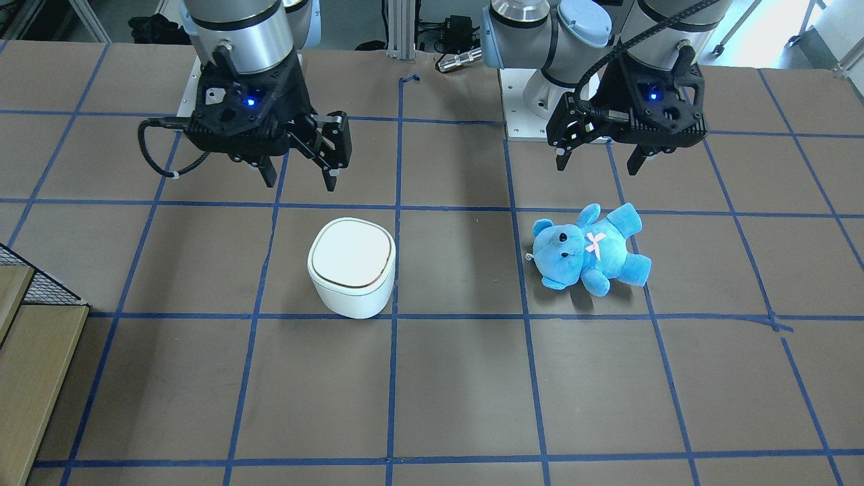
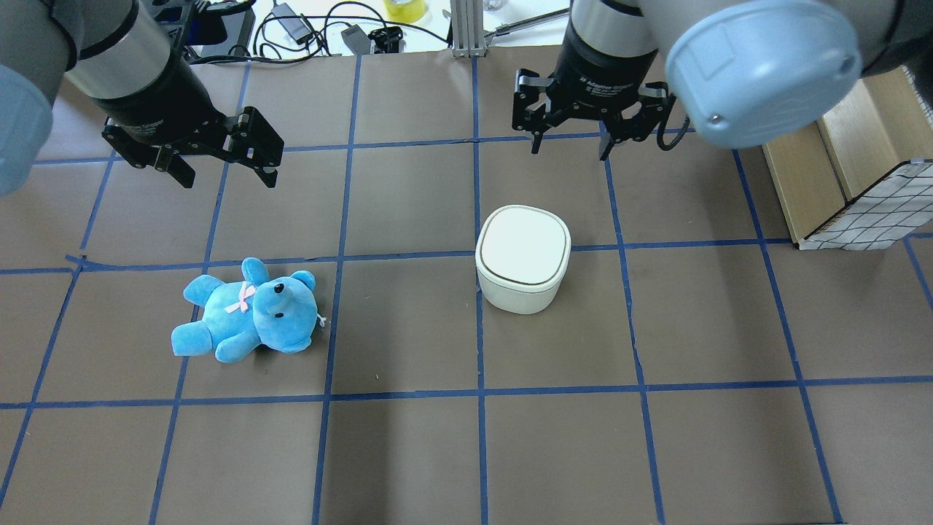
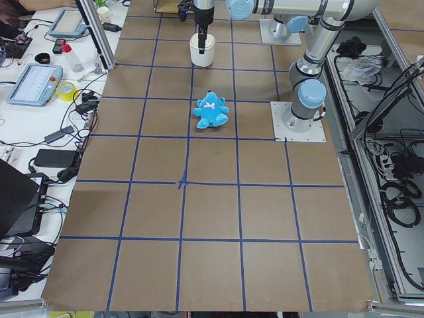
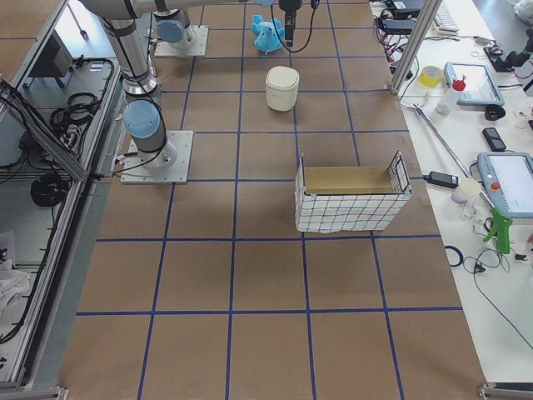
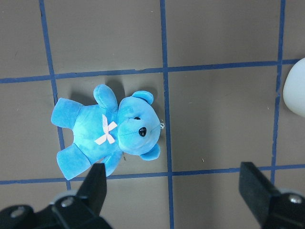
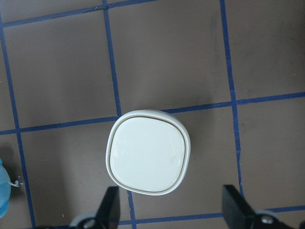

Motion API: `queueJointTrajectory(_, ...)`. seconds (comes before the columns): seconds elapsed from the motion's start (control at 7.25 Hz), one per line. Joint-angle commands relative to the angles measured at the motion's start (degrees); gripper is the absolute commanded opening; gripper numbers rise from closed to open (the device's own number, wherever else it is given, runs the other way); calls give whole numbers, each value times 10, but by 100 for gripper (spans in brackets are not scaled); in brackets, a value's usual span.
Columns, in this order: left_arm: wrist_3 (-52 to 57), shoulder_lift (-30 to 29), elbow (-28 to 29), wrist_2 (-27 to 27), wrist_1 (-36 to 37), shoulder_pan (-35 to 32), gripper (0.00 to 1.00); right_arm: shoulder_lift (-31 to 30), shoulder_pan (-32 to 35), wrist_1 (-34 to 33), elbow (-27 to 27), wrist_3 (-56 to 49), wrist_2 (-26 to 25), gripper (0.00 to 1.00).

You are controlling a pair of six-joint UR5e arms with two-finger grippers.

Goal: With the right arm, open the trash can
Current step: 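Move the right gripper over the white trash can lid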

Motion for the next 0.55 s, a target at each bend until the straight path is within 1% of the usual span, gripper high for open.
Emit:
queueJointTrajectory(0.0, 0, 0, 0, 0, 0, 0, 100, 3, 31, 11, 49, 1, -7, 0)
queueJointTrajectory(0.14, 0, 0, 0, 0, 0, 0, 100, 0, 31, 11, 86, -4, -7, 0)
queueJointTrajectory(0.41, 0, 0, 0, 1, 0, 0, 100, 3, 30, 3, 140, -29, -10, 0)
